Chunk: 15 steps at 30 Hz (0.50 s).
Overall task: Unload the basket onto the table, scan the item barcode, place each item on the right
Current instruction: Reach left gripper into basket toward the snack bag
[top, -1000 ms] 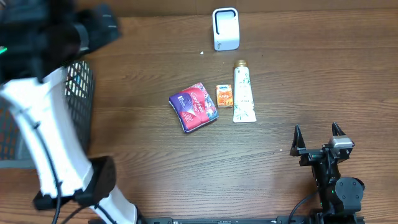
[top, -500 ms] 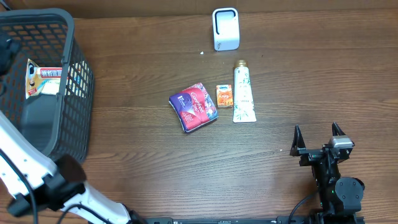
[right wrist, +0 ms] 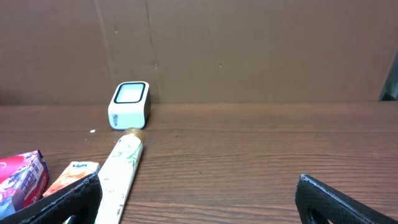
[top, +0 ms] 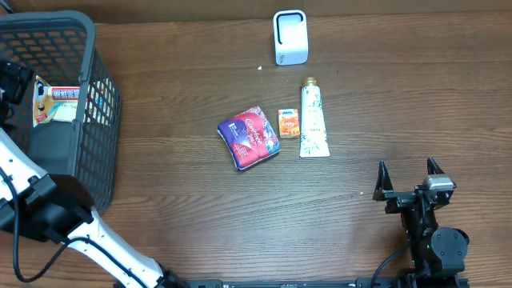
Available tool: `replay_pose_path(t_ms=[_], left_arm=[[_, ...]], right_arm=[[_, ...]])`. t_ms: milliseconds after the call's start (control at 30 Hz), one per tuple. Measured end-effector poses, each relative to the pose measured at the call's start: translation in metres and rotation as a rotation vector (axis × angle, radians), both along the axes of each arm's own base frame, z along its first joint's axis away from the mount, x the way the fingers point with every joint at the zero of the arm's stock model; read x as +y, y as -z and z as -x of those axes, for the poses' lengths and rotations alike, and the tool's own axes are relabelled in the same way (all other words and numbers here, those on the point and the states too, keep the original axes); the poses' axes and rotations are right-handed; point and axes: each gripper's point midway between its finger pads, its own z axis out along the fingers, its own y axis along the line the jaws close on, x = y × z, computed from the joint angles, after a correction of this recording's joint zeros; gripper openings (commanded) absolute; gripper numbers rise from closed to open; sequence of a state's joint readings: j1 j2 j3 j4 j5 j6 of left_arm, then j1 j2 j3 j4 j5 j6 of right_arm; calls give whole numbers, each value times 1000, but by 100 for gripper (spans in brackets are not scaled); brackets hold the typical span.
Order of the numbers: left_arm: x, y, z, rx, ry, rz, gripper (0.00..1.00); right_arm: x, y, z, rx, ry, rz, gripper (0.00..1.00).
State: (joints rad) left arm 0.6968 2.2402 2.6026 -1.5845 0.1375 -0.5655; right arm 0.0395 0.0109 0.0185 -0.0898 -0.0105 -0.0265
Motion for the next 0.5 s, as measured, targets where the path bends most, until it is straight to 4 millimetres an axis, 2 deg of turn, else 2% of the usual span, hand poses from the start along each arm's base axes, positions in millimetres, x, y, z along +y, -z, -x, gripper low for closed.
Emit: replay_pose_path(t_ms=[200,367,500], left_arm=[[7,8,-2,2,16,0,100],[13,1,-19,-78,49,-28,100],[13,10,-24,-86,61,-11,100]], right_arm=[[0,0,0,1,0,0,100],[0,0,0,0,0,0,100],[0,0,0,0,0,0,100]])
